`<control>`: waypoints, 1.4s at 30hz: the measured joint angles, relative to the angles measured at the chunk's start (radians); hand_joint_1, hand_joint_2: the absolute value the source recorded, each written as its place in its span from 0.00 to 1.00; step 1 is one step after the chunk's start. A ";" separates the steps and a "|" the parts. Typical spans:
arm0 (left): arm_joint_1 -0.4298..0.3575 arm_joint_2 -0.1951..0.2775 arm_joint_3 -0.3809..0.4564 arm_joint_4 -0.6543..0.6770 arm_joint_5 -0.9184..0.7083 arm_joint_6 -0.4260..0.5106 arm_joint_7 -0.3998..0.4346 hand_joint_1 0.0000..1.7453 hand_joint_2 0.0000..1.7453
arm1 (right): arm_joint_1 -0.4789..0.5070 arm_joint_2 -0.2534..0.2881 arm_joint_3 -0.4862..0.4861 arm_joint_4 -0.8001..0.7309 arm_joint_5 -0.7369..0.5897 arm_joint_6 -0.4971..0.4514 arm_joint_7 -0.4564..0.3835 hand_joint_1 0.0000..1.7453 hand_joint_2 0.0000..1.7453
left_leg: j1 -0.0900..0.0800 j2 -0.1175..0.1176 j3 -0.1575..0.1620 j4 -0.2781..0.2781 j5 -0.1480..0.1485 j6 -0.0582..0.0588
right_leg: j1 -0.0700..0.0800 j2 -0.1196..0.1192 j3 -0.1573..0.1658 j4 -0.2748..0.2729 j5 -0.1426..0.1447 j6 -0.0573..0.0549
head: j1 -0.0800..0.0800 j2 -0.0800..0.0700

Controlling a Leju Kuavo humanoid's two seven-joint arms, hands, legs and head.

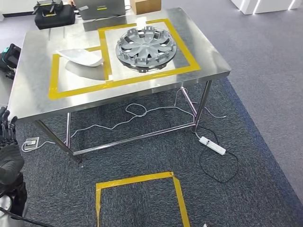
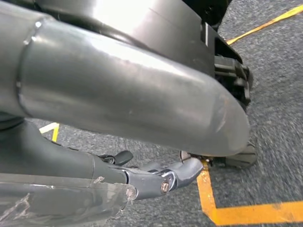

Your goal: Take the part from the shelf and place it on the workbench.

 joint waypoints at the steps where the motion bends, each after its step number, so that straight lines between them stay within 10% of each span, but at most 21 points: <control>1: 0.000 0.000 -0.001 0.000 0.000 0.000 0.000 0.00 0.00 | 0.001 -0.001 0.000 0.000 0.000 0.000 0.000 0.00 0.00 | 0.002 0.002 0.000 0.000 -0.001 -0.006 | 0.001 0.007 -0.005 0.005 0.000 -0.011 | 0.000 0.000; 8: 0.003 0.001 -0.002 0.000 0.000 0.001 0.000 0.00 0.00 | 0.003 -0.002 0.000 0.000 0.002 0.000 -0.001 0.00 0.00 | -0.009 -0.063 -0.131 0.290 -0.154 0.004 | 0.011 0.066 -0.031 0.008 0.017 -0.048 | -0.004 0.000; 14: 0.004 0.001 -0.002 0.000 0.000 0.001 0.000 0.00 0.00 | 0.001 -0.002 0.000 0.000 0.003 0.002 -0.001 0.00 0.00 | -0.021 -0.161 -0.003 0.032 -0.035 0.038 | 0.019 0.133 -0.052 0.011 0.040 -0.036 | -0.004 0.000; 16: 0.005 0.000 -0.002 0.000 0.000 0.000 0.001 0.00 0.00 | 0.004 -0.003 0.000 0.000 0.004 0.003 0.000 0.00 0.00 | -0.022 -0.143 -0.002 0.024 -0.030 0.040 | 0.016 0.153 -0.060 0.005 0.050 -0.023 | -0.005 0.000; 18: 0.004 0.000 -0.002 0.000 0.000 -0.001 0.001 0.00 0.00 | 0.008 -0.004 0.000 0.000 0.006 0.004 0.001 0.00 0.00 | -0.020 -0.118 -0.002 0.018 -0.021 0.052 | 0.017 0.124 -0.077 0.027 0.034 -0.012 | 0.000 0.000; 21: 0.010 0.000 0.000 -0.001 0.000 0.000 0.002 0.00 0.00 | 0.005 -0.004 -0.001 0.000 0.009 0.005 0.002 0.00 0.00 | -0.021 -0.075 -0.007 0.016 -0.015 0.060 | 0.019 0.039 -0.149 0.202 -0.070 -0.001 | 0.008 0.000; 23: 0.013 0.000 0.000 -0.001 0.000 0.000 0.002 0.00 0.00 | 0.005 -0.004 -0.001 0.000 0.010 0.005 0.002 0.00 0.00 | -0.022 -0.045 -0.009 0.017 -0.014 0.060 | 0.018 0.024 -0.174 0.291 -0.110 0.004 | 0.008 0.000; 28: 0.012 0.000 0.000 -0.001 0.000 0.000 0.002 0.00 0.00 | 0.005 -0.004 -0.001 0.000 0.011 0.005 0.002 0.00 0.00 | -0.027 0.008 -0.004 0.019 -0.018 0.051 | 0.025 -0.033 0.003 0.035 -0.029 -0.006 | 0.008 0.000; 30: 0.013 0.000 0.001 -0.001 0.000 0.000 0.002 0.00 0.00 | 0.003 -0.004 -0.001 0.000 0.011 0.005 0.002 0.00 0.00 | -0.031 0.013 -0.003 0.020 -0.020 0.047 | 0.029 -0.049 0.020 0.006 -0.032 -0.011 | 0.008 0.000; 35: 0.010 -0.001 0.000 -0.001 0.000 0.000 0.002 0.00 0.00 | 0.004 -0.005 -0.001 0.000 0.011 0.005 0.001 0.00 0.00 | -0.029 0.009 -0.008 0.034 -0.031 0.033 | 0.026 -0.019 0.019 0.003 -0.018 -0.031 | 0.004 0.000; 40: 0.013 0.000 0.000 -0.001 -0.006 0.002 0.004 0.00 0.00 | 0.004 -0.005 -0.002 0.000 0.012 0.008 0.002 0.00 0.00 | -0.022 -0.067 -0.132 0.301 -0.160 0.006 | 0.018 0.051 0.007 -0.007 -0.001 -0.058 | -0.003 0.000; 42: 0.013 0.001 0.000 0.004 -0.031 0.014 0.019 0.00 0.00 | 0.006 -0.005 -0.003 0.000 0.013 0.009 0.003 0.00 0.00 | -0.020 -0.071 -0.126 0.279 -0.120 0.006 | 0.017 0.077 0.006 -0.007 0.002 -0.054 | -0.003 0.000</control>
